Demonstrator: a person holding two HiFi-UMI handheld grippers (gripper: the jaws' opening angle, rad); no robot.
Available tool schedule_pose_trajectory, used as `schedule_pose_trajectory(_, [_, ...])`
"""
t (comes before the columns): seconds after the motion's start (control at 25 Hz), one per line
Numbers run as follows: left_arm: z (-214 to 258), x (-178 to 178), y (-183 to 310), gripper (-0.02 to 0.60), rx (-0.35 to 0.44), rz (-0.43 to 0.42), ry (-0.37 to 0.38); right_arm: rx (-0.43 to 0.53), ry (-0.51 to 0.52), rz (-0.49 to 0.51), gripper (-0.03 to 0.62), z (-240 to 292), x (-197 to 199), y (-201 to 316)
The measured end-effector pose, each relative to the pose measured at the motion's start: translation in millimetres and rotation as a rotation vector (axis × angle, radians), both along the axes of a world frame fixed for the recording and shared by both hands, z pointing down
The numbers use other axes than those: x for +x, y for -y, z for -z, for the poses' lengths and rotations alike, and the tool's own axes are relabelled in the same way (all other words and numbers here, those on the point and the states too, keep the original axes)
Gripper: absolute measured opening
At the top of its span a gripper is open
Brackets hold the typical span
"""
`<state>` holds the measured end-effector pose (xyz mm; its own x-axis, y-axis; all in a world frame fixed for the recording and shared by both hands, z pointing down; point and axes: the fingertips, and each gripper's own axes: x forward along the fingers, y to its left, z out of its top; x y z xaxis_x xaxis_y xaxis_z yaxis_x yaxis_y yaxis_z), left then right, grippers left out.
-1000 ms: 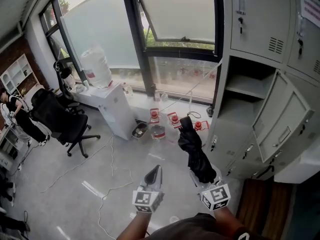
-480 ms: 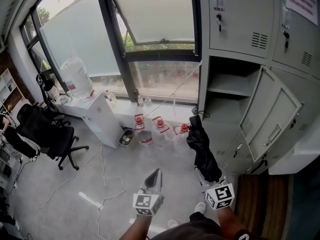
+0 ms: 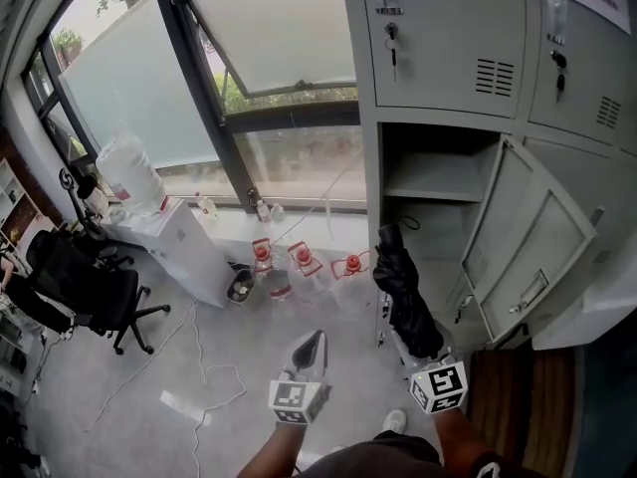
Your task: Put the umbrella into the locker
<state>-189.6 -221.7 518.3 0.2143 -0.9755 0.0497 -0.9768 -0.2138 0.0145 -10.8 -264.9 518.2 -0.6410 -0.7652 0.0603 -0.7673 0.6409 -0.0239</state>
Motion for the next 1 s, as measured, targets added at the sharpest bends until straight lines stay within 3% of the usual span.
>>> schedule_pose_trajectory(0.68, [3.6,68.5,96.1,0.005,0.007,-0.064,0.018,0.010,-0.017,-0.017,0.247,-1.0,51.8,70.8])
schedule_pose_trajectory(1.0, [0.1,72.4,115.3,0.005,-0.005,-0.084,0.006,0.028,-0.011,-0.047,0.247,4.4,64.8,89.2])
